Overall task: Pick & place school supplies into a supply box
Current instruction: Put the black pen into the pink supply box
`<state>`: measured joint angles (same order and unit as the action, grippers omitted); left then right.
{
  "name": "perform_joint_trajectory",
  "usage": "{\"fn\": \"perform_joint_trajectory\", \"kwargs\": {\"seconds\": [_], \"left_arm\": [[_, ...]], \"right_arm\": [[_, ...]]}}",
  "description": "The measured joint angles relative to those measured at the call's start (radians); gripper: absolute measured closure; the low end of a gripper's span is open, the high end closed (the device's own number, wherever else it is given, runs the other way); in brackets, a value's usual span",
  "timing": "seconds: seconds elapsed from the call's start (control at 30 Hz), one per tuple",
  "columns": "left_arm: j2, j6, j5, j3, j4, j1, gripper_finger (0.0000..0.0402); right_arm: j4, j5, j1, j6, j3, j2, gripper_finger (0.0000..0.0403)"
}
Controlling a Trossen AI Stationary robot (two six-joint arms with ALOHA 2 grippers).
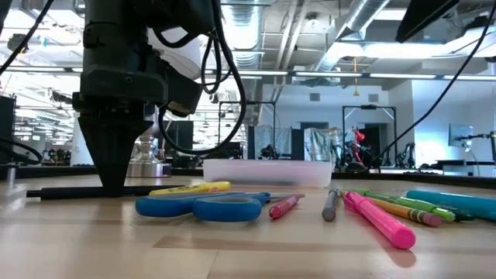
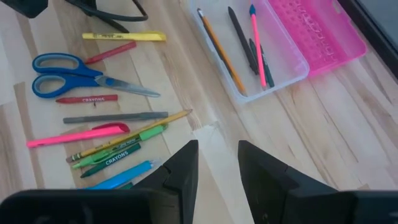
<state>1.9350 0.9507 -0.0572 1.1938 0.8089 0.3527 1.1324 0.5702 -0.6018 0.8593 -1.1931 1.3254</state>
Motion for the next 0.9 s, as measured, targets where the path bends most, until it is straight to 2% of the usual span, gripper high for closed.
{"fn": "perform_joint_trajectory", "kwargs": {"seconds": [0.23,0.5,0.7,0.9], "left_arm": [[-0.008,0.0,-0.001,-0.002,0.005,0.0,0.0375],[-0.053,0.007,-0.044,-0.011,0.062,-0.008,0.0387],[-0.119,0.014,-0.054,-0.009,0.097,-0.028,0.0385],[-0.195,-0.021,-0.125,-0.006,0.087,-0.097,0.0386]], "right_arm": [[0.0,0.001,0.0,0.004,0.0,0.0,0.0296],[0.001,0.008,0.0,0.005,0.006,0.0,0.0296],[-0.017,0.008,0.0,0.01,0.042,0.0,0.0296],[-0.018,0.008,0.0,0.039,0.055,0.0,0.0296]]}}
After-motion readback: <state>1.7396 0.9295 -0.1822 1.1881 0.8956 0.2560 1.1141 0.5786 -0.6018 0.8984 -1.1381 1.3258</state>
